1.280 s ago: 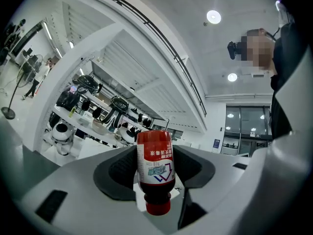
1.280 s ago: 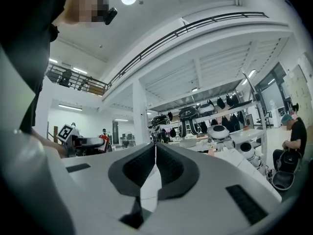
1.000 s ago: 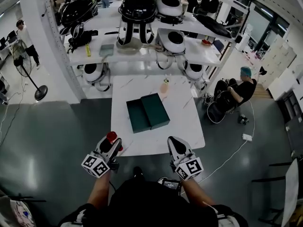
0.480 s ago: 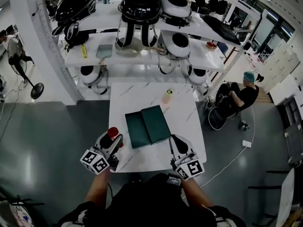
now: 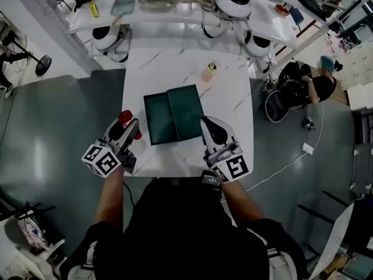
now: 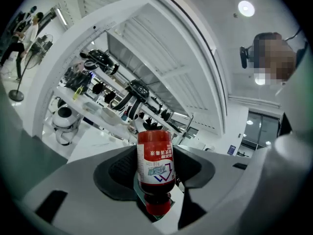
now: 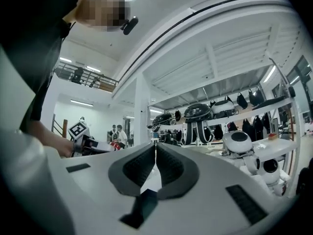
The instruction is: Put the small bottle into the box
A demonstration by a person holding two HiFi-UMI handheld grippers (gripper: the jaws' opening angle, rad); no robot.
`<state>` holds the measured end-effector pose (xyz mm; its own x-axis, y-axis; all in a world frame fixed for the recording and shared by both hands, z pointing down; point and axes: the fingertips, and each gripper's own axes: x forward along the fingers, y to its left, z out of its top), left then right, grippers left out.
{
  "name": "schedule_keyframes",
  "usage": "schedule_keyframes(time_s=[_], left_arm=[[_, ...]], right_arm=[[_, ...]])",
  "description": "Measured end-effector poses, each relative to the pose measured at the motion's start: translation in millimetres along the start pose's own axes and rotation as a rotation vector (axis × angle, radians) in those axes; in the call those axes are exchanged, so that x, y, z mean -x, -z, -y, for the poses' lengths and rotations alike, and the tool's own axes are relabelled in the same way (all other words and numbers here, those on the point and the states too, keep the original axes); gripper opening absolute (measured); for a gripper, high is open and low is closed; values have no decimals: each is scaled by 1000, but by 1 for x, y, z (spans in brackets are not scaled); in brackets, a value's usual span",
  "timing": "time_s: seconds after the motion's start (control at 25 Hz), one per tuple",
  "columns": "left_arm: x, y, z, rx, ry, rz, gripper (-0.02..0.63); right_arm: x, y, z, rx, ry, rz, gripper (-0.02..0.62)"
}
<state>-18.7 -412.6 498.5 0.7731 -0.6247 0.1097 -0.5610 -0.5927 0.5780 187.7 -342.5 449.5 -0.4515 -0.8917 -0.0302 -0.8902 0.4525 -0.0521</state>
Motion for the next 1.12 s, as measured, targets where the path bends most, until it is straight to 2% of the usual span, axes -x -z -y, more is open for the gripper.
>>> schedule_keyframes(time_s=[0.2, 0.4, 0.72, 0.88, 1.12], left_arm=[[-33, 30, -19, 130, -97, -94, 236], [-62, 63, -40, 244, -179, -180, 235], [-101, 128, -65, 279, -281, -367, 235], [-114, 153, -76, 274, -328, -439, 236], [-124, 182, -99, 252, -440, -540, 235]], right_arm=[[-15, 17, 29, -43, -70, -7, 34], [-23, 34, 59, -78, -104, -23, 34], [-15, 71, 89, -145, -110, -89, 34], [-14, 82, 96, -155, -126, -109, 34], [-17, 85, 106, -162, -142, -116, 34]])
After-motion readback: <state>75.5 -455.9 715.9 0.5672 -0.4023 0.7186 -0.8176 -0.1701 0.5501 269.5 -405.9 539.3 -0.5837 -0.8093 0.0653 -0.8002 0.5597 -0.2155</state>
